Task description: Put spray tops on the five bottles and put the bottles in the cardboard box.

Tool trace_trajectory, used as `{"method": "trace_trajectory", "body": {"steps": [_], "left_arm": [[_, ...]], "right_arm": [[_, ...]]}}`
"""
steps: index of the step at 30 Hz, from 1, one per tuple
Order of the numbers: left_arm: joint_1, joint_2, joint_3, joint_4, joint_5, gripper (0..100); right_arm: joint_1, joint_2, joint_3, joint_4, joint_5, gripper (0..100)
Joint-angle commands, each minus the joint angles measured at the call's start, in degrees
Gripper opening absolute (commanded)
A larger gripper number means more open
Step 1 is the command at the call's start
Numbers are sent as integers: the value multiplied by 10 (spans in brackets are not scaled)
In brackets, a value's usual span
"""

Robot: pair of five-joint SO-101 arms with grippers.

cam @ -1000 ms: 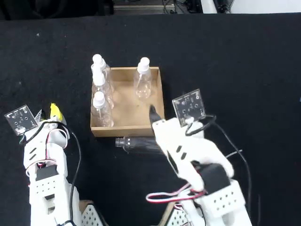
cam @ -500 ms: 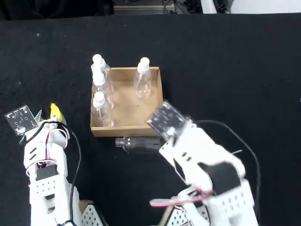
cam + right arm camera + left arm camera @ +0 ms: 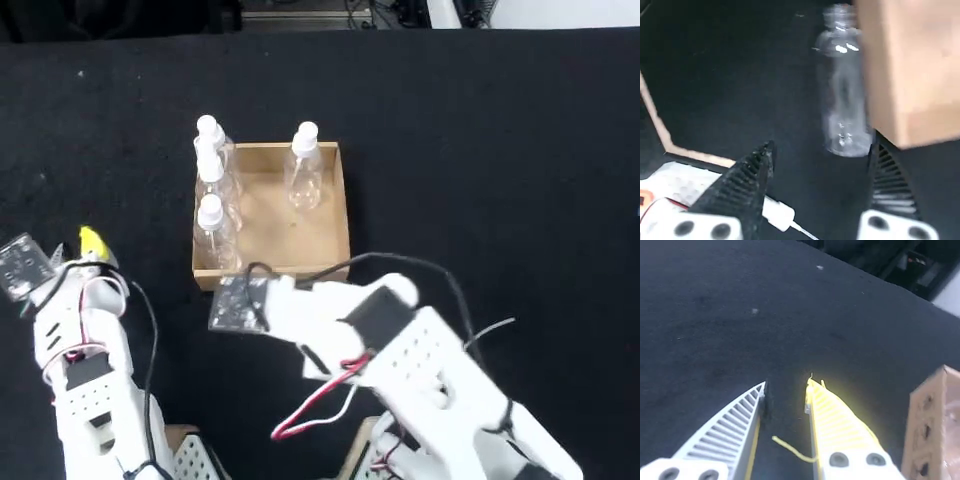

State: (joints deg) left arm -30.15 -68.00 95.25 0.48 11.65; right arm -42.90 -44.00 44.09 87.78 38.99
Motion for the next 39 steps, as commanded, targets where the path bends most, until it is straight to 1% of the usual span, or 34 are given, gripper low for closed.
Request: {"method": "trace_trajectory", "body": {"steps": [1, 7, 10, 22, 27, 31, 33, 36, 39], "left_arm": [[-59, -5, -9, -11, 73, 116], [-106, -9, -9, -11, 125, 116], [-116, -10, -9, -11, 138, 116], [-121, -10, -10, -12, 139, 116], [-119, -10, -10, -12, 139, 116], [-119, -10, -10, -12, 139, 116], [-119, -10, -10, -12, 139, 116], [-118, -10, -10, -12, 139, 116], [-118, -10, -10, -12, 139, 116]], "right_arm": [[-18, 22, 20, -66, 2, 248], [-18, 58, 32, -90, 30, 254], [-18, 78, 33, -98, 30, 303], [-16, 159, 41, -176, 24, 304], [-16, 185, 52, -200, -7, 304], [-15, 196, 112, -268, -12, 304], [-5, 195, 126, -286, -37, 304], [13, 180, 126, -273, -60, 302], [20, 162, 131, -233, -47, 270]]}}
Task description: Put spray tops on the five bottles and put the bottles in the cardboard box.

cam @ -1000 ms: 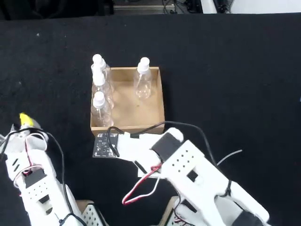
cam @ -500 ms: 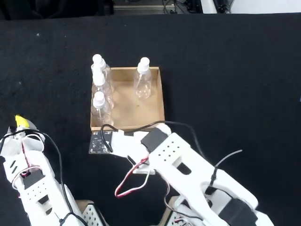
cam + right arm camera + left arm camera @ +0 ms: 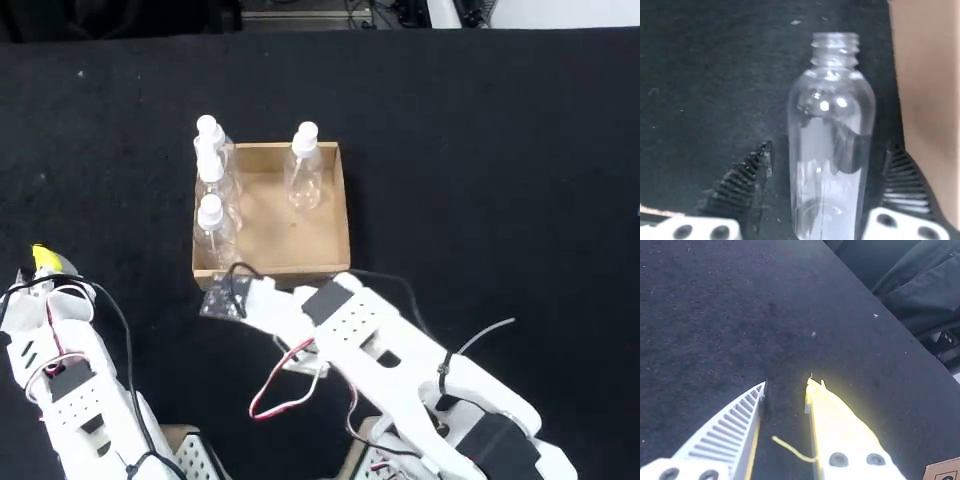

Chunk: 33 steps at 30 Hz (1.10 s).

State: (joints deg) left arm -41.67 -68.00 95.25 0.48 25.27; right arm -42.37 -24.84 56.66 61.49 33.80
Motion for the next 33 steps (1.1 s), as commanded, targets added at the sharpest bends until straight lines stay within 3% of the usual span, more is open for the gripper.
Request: {"method": "trace_trajectory", "body": {"steps": [1, 6, 15, 17, 20, 24, 27, 33], "left_arm": [[-3, -10, -10, -12, 3, 116], [-3, -10, -10, -12, 3, 116], [15, -10, -8, -12, -1, 116], [18, -10, -7, -12, -1, 116], [17, -10, -7, -12, -1, 116], [19, -10, -7, -12, -1, 116], [19, -10, -7, -12, -1, 116], [19, -10, -7, -12, -1, 116]], "right_arm": [[15, -34, 6, 51, 18, 260], [55, -71, 6, 142, 55, 252], [251, -196, -19, 263, 151, 255], [305, -237, -44, 310, 199, 255], [412, -284, -58, 359, 329, 255], [567, -282, -51, 365, 508, 255], [640, -251, -46, 360, 604, 255], [739, -192, -41, 237, 644, 255]]}}
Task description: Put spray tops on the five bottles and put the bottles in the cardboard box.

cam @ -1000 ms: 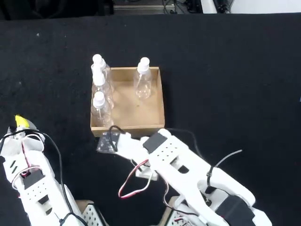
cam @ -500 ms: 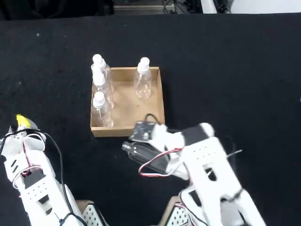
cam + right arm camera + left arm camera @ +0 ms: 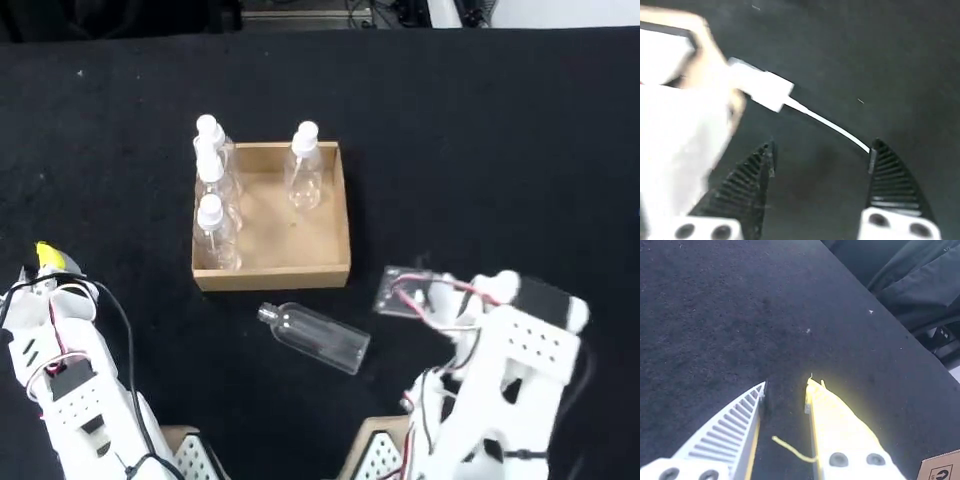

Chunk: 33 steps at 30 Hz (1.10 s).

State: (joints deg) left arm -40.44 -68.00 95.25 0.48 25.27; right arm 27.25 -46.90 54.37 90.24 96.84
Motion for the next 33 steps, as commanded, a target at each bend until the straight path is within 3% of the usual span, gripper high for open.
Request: {"method": "trace_trajectory", "body": {"steps": [1, 15, 25, 33], "left_arm": [[7, -10, -7, -12, -1, 116], [7, -10, -7, -12, -1, 116], [7, -10, -7, -12, -1, 116], [7, -10, -7, -12, -1, 116]], "right_arm": [[46, 40, -14, -58, 14, 255], [62, 189, 31, -250, -82, 255], [62, 255, 33, -265, 40, 253], [80, 303, 44, -331, 45, 230]]}}
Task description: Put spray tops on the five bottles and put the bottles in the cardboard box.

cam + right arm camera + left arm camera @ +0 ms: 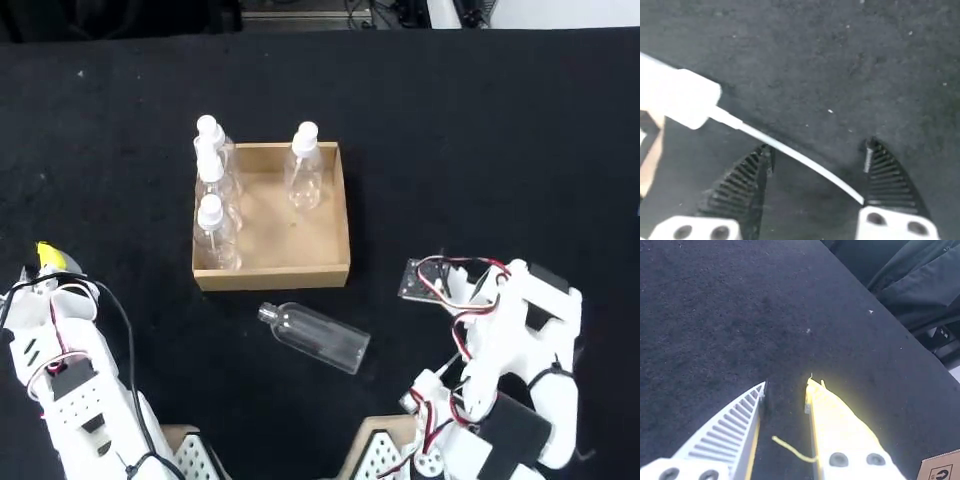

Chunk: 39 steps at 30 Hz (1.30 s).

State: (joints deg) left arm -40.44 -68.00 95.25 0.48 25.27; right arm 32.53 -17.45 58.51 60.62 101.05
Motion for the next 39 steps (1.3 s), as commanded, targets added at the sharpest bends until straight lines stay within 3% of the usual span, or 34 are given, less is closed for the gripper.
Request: {"method": "trace_trajectory", "body": {"steps": [1, 7, 16, 23, 30, 35, 39], "left_arm": [[7, -10, -7, -12, -1, 116], [7, -10, -7, -12, -1, 116], [7, -10, -7, -12, -1, 116], [7, -10, -8, -12, -1, 116], [7, -10, -8, -12, -1, 116], [7, -10, -8, -12, -1, 116], [7, -10, -9, -12, -1, 116]], "right_arm": [[34, 8, 0, -40, 2, 200], [73, -6, -22, -42, -77, 6], [161, -7, -81, -33, -173, 11], [187, -7, -125, 87, -232, 16], [84, -7, -194, 218, -193, 246], [-40, -8, -201, 263, -195, 194], [-132, -8, -187, 237, -281, 188]]}}
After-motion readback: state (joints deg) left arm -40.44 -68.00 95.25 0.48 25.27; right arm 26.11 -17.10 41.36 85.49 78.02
